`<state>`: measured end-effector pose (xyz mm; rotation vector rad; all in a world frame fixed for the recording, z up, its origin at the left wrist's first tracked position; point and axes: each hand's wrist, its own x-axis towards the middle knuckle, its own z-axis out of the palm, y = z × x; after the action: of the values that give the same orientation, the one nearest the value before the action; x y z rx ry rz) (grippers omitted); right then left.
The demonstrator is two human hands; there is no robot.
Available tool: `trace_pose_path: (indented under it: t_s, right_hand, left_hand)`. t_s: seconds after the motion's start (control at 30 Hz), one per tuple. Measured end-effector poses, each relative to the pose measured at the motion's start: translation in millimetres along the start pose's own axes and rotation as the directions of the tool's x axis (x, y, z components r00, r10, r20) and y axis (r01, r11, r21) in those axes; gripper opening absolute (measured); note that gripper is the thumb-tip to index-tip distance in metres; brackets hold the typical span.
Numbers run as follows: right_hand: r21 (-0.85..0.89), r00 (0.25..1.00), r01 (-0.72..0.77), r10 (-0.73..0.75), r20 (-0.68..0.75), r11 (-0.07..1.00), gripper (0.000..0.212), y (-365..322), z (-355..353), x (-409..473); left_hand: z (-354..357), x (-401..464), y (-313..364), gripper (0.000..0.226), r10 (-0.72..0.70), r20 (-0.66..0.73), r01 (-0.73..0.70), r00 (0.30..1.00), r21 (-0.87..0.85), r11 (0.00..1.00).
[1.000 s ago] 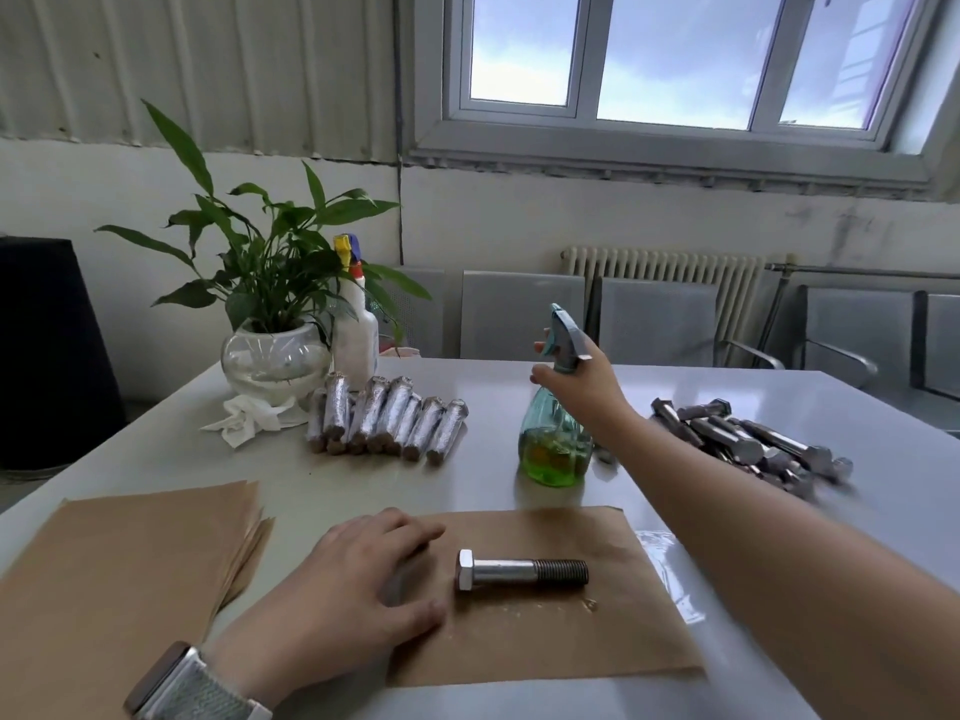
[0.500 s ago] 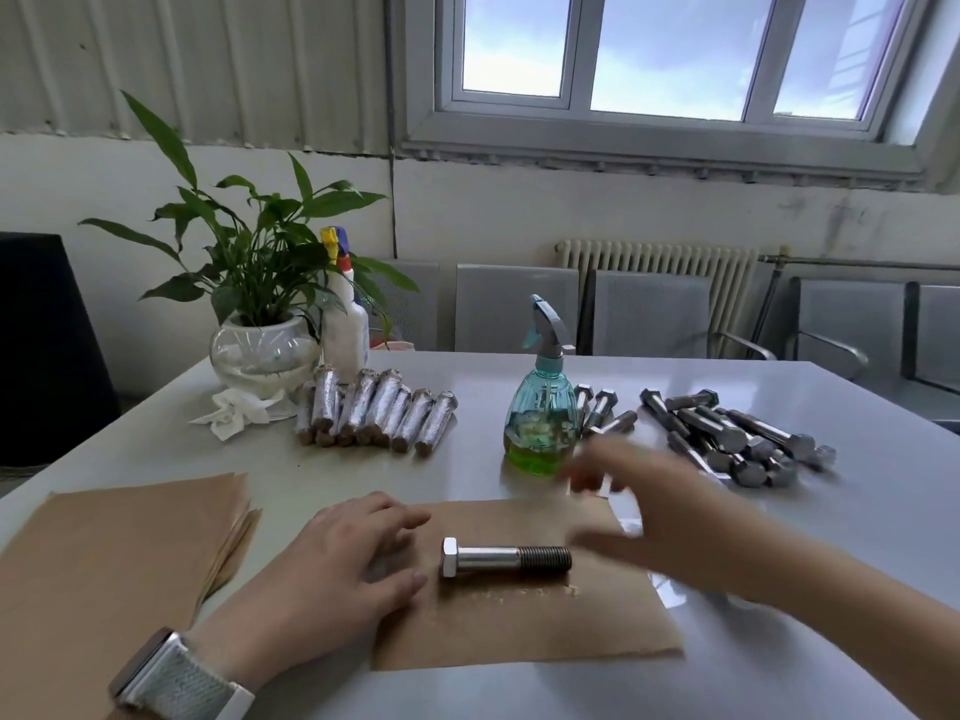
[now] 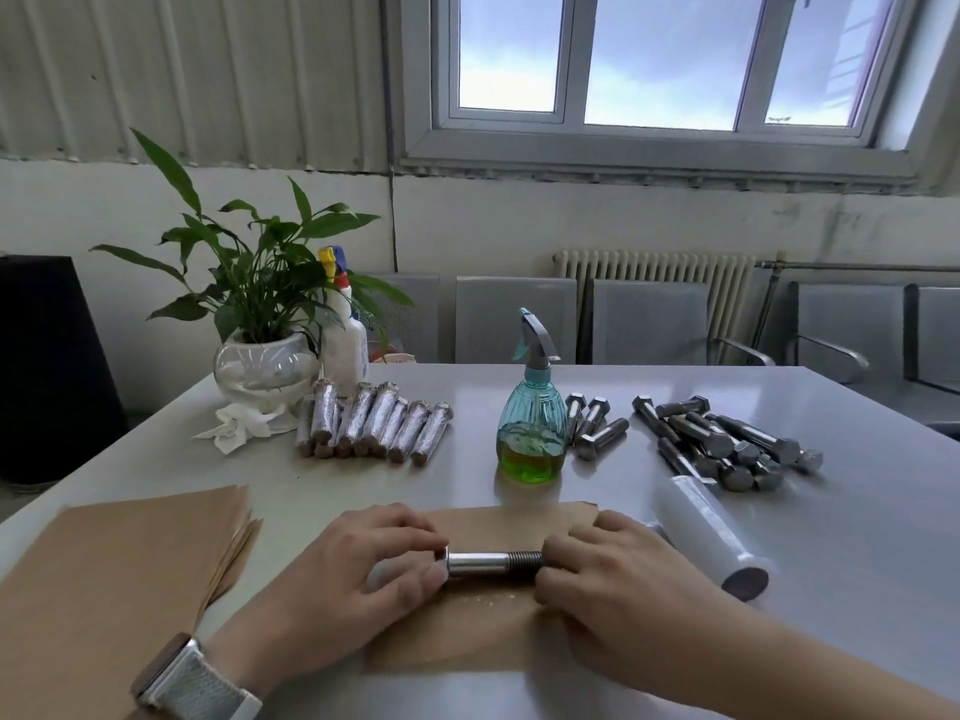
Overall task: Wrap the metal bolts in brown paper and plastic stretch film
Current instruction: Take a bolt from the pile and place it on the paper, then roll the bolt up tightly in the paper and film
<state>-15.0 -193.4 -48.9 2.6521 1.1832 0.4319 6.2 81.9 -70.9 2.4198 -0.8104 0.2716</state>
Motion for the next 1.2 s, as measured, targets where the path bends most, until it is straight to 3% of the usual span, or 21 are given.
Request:
trace_pose_path:
  t_s: [0.13, 0.37, 0.53, 0.73, 0.83, 1.0, 1.2]
  right_hand:
    - [0.131, 0.989, -0.139, 0.133, 0.058, 0.982, 0.016, 0, 9, 10]
    - [0.2, 0.938, -0.336, 0.347, -0.022, 0.921, 0.016, 9, 11, 31]
    - [0.186, 0.923, -0.361, 0.378, -0.069, 0.914, 0.012, 8, 18, 38]
    - [0.192, 0.871, -0.404, 0.44, -0.217, 0.894, 0.008, -2, 23, 36]
    - [0.207, 0.822, -0.446, 0.49, -0.289, 0.871, 0.044, -4, 22, 34]
    - [0.146, 0.868, -0.37, 0.398, -0.296, 0.917, 0.022, -6, 37, 32]
    - [0.317, 0.893, -0.36, 0.422, -0.156, 0.878, 0.01, 0, 34, 32]
  left_hand:
    - [-3, 0, 2, 0.062, 0.024, 0.053, -0.028, 0.998, 0.084, 0.996]
    - [-2, 11, 8, 0.072, -0.004, 0.03, -0.005, 1.0, 0.302, 0.953]
    - [5, 29, 20, 0.044, 0.012, -0.029, 0.004, 1.0, 0.482, 0.876]
    - [20, 36, 25, 0.028, -0.022, -0.152, 0.097, 0.988, 0.503, 0.859]
    - [24, 37, 26, 0.027, -0.032, -0.186, 0.123, 0.982, 0.502, 0.856]
    - [25, 41, 28, 0.025, -0.067, -0.209, 0.165, 0.976, 0.501, 0.85]
    - [21, 43, 27, 0.012, 0.037, -0.112, 0.035, 0.993, 0.577, 0.816]
